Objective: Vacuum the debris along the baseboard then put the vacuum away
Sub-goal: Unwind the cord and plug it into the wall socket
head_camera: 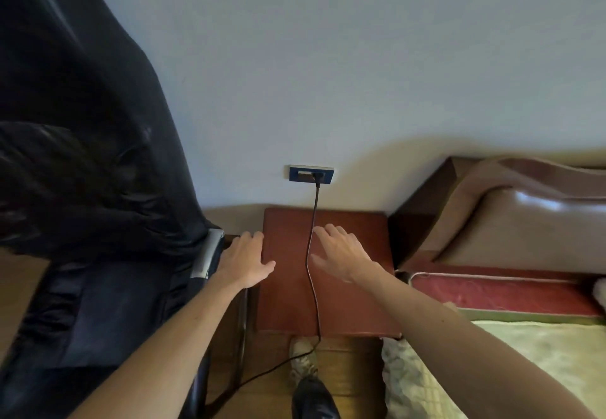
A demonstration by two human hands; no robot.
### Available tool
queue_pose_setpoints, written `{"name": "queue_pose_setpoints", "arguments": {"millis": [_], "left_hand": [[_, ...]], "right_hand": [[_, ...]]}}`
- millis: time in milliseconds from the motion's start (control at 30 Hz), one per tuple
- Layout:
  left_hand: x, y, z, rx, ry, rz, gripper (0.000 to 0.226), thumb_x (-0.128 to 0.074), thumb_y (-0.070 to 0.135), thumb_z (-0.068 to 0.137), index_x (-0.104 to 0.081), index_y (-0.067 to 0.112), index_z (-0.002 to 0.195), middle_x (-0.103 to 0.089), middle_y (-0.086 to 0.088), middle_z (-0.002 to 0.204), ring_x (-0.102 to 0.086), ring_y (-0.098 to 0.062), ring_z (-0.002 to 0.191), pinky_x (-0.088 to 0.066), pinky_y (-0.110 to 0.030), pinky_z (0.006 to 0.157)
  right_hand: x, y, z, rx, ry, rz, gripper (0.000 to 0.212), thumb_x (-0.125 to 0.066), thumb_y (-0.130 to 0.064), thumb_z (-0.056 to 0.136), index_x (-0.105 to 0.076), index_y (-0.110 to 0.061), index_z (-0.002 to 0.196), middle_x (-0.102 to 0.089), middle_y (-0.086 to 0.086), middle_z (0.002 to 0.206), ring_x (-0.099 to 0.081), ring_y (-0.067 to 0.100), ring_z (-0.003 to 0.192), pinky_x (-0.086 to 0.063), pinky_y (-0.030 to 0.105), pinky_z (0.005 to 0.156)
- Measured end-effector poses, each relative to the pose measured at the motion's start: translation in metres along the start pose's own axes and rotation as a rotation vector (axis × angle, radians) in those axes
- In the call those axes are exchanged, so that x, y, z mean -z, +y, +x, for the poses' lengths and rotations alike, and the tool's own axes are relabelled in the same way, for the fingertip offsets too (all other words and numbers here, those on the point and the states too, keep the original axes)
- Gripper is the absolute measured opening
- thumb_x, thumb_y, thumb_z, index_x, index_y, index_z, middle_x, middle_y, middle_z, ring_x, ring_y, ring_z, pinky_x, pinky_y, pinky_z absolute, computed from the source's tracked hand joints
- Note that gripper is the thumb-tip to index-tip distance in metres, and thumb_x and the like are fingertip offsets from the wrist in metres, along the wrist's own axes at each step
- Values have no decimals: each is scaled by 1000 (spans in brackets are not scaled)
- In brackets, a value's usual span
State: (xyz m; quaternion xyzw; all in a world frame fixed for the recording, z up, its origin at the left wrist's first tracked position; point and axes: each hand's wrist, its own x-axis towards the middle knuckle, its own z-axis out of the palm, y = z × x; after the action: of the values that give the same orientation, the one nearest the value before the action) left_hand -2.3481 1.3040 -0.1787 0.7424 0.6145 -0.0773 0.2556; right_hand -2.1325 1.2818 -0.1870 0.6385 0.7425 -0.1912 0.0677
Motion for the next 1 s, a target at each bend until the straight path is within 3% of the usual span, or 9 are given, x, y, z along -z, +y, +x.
{"name": "queue_pose_setpoints", "arguments": {"millis": [400, 633, 1000], "left_hand": [[17, -61, -181, -19, 124, 46, 62, -62, 46, 89, -41, 17, 141, -51, -6, 133, -52, -25, 122, -52, -41, 91], [20, -97, -275, 26, 195, 43, 58, -61, 47, 89, -43, 20, 137, -53, 0, 127, -54, -19, 116, -53, -35, 86], [23, -123, -382, 253, 356, 42, 59, -60, 46, 90, -42, 19, 138, -53, 0, 128, -53, -19, 118, -55, -35, 84]], "right_hand": [[24, -93, -132, -9, 95, 5, 58, -53, -45, 91, -39, -15, 139, -51, 9, 128, -47, 31, 120, -46, 47, 94], [31, -144, -190, 104, 140, 5, 61, -54, -45, 92, -35, -18, 143, -50, 7, 131, -46, 28, 121, -44, 45, 96], [28, -207, -226, 373, 113, -7, 64, -53, -46, 92, -32, -21, 146, -47, 3, 135, -43, 26, 125, -43, 44, 100]]}}
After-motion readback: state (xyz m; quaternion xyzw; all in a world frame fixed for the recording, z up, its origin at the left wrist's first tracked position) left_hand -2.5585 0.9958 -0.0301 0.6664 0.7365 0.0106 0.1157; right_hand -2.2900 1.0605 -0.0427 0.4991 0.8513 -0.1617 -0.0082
